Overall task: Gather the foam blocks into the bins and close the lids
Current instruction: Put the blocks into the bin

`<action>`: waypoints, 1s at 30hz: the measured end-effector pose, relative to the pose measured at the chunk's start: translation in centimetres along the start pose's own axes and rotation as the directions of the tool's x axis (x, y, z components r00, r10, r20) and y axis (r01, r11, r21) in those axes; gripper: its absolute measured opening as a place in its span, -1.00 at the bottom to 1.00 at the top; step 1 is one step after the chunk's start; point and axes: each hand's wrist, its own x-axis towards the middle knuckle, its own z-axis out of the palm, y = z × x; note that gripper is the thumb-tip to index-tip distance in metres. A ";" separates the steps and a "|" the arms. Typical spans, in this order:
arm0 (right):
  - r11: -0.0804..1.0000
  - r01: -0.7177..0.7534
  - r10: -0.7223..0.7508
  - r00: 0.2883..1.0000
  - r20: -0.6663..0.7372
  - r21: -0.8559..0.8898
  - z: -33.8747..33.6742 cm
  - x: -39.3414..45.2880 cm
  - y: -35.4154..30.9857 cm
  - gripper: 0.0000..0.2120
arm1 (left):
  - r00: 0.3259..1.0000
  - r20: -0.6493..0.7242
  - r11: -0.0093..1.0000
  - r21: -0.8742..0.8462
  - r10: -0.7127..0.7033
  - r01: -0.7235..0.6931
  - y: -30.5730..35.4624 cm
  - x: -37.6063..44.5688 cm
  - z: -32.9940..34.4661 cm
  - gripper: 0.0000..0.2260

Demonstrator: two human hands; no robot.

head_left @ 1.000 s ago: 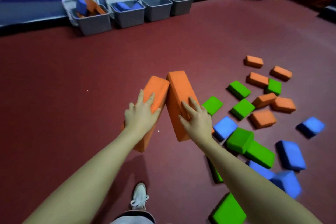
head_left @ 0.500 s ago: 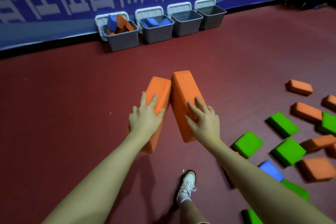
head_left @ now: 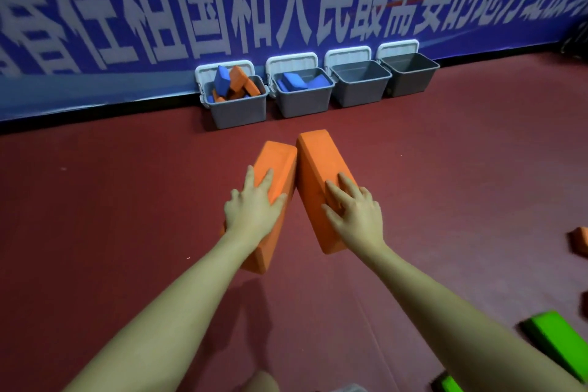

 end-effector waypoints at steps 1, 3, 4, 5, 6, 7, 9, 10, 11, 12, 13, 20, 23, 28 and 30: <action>1.000 0.010 -0.010 1.000 0.000 -0.003 0.3 2.1 0.6 -0.53 | 1.000 -0.004 1.000 -0.007 -0.011 0.011 0.4 2.0 -0.2 -0.45; 0.999 0.032 -0.032 0.999 -0.004 -0.010 1.0 6.3 1.7 -0.53 | 0.999 -0.015 0.999 -0.020 -0.028 0.028 1.0 6.0 -0.4 -0.45; 0.999 0.047 -0.047 0.999 -0.010 -0.020 1.4 8.6 2.2 -0.54 | 0.999 -0.028 0.999 -0.023 -0.032 0.032 1.2 8.1 -0.5 -0.45; 0.998 0.059 -0.059 0.998 -0.015 -0.032 2.0 10.9 2.6 -0.54 | 0.999 -0.041 0.999 -0.023 -0.034 0.033 1.4 10.3 -0.6 -0.45; 0.997 0.065 -0.066 0.998 -0.018 -0.043 2.5 13.2 3.0 -0.55 | 0.998 -0.053 0.999 -0.025 -0.036 0.034 1.5 12.6 -0.6 -0.45; 0.996 0.068 -0.069 0.997 -0.019 -0.051 3.2 15.8 3.4 -0.55 | 0.997 -0.063 0.999 -0.030 -0.042 0.040 1.6 15.1 -0.5 -0.45; 0.996 0.075 -0.077 0.997 -0.023 -0.054 4.6 21.0 4.0 -0.56 | 0.996 -0.074 0.998 -0.046 -0.055 0.052 1.9 20.3 -0.4 -0.45; 0.995 0.083 -0.085 0.996 -0.031 -0.052 5.3 23.6 4.3 -0.56 | 0.995 -0.082 0.997 -0.053 -0.057 0.053 2.0 23.0 -0.4 -0.45; 0.994 0.095 -0.097 0.994 -0.040 -0.052 6.0 26.3 4.5 -0.57 | 0.994 -0.090 0.997 -0.060 -0.055 0.050 2.2 25.8 -0.4 -0.46; 0.993 0.108 -0.111 0.993 -0.044 -0.056 6.7 28.8 4.8 -0.58 | 0.994 -0.096 0.997 -0.066 -0.052 0.045 2.4 28.4 -0.5 -0.46; 0.991 0.118 -0.121 0.992 -0.044 -0.062 7.4 31.3 5.0 -0.58 | 0.994 -0.099 0.997 -0.070 -0.047 0.040 2.7 31.2 -0.6 -0.46; 0.993 0.098 -0.103 0.992 -0.067 -0.073 12.1 46.3 8.1 -0.56 | 0.993 -0.121 1.000 -0.023 0.010 -0.013 5.5 48.5 -1.0 -0.46; 0.994 0.081 -0.086 0.994 -0.064 -0.072 14.0 51.3 10.8 -0.52 | 0.994 -0.104 0.999 -0.012 0.032 -0.033 7.1 54.5 -0.2 -0.46; 0.994 0.079 -0.084 0.994 -0.076 -0.070 17.1 60.4 16.1 -0.51 | 0.993 -0.108 0.999 0.007 0.040 -0.039 10.9 64.5 2.0 -0.46; 0.993 0.088 -0.094 0.992 -0.079 -0.076 18.0 64.4 18.4 -0.53 | 0.993 -0.110 1.000 0.009 0.031 -0.030 12.8 68.6 2.6 -0.46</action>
